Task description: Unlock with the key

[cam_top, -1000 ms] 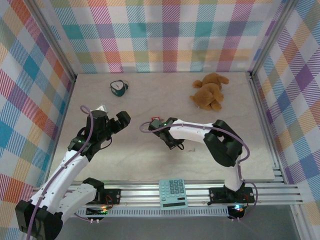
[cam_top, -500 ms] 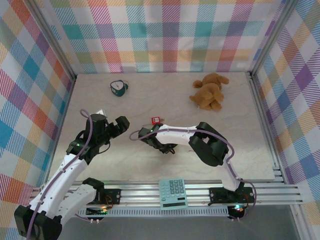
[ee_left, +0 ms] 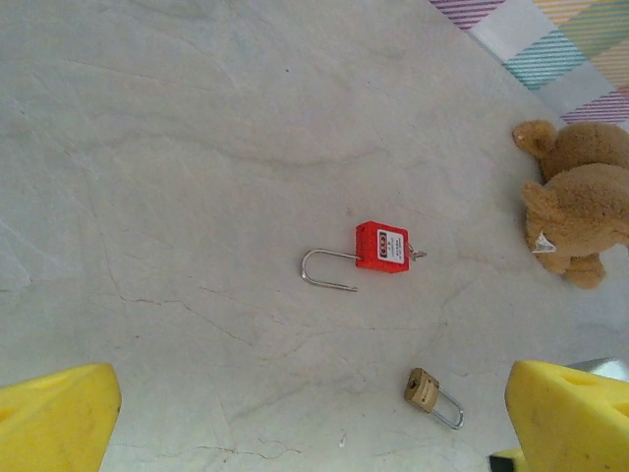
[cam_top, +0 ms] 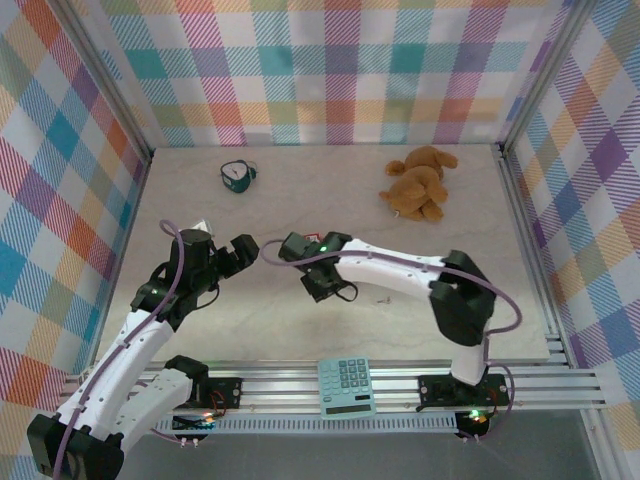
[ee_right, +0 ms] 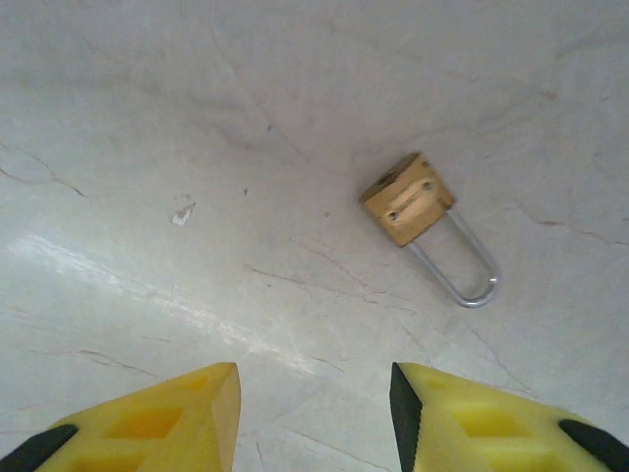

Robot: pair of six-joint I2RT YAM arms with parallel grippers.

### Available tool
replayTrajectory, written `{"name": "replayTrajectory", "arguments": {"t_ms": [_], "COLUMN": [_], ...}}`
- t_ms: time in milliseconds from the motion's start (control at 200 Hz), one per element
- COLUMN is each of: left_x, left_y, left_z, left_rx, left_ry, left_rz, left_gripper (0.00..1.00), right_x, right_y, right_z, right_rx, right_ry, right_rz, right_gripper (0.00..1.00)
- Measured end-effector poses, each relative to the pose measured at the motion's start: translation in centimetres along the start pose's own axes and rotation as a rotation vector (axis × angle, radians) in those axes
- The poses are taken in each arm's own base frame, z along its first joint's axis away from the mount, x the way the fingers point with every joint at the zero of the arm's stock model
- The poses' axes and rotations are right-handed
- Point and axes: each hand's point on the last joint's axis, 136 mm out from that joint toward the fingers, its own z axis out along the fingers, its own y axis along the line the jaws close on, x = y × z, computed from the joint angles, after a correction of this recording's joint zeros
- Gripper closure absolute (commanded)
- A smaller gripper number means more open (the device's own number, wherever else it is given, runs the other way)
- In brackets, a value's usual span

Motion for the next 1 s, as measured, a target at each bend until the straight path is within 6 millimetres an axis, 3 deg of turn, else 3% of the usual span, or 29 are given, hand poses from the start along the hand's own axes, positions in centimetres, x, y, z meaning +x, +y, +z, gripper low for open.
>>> {"name": "replayTrajectory", "arguments": {"t_ms": [100, 235, 325, 475, 680, 1000], "left_x": [0.2, 0.9, 1.1, 1.2, 1.3, 1.6], "left_y": [-0.2, 0.1, 0.0, -0.2, -0.4, -0.7], "left_z": [0.2, 0.8, 0.9, 0.9, 1.2, 2.1], "left_rx": [0.008, 0.005, 0.008, 0.018, 0.026, 0.037], "left_ry": [0.013, 0.045, 0.055, 0.061, 0.071, 0.095], "left_rz": [0.0, -0.001, -0.001, -0.001, -0.001, -0.002], "left_gripper": [0.0, 0.0, 0.0, 0.0, 0.0, 0.0], "right_x": [-0.8, -1.4, -1.3, -0.2, 0.3, 3.8], "right_y": [-3.0, -8.3, -10.0, -9.7, -8.7, -6.6], "right_z": [0.4, 3.9, 6.5, 9.5, 9.2, 7.9], "right_rx": [-0.043, 0.002, 0.044, 0.067, 0.052, 0.006], "right_ry": [-0.007, 0.035, 0.069, 0.116, 0.078, 0.146], "right_rz": [0.097, 0.219, 0.234, 0.196, 0.171, 0.116], "right_gripper": [0.56, 0.65, 0.73, 0.79, 0.82, 0.84]}}
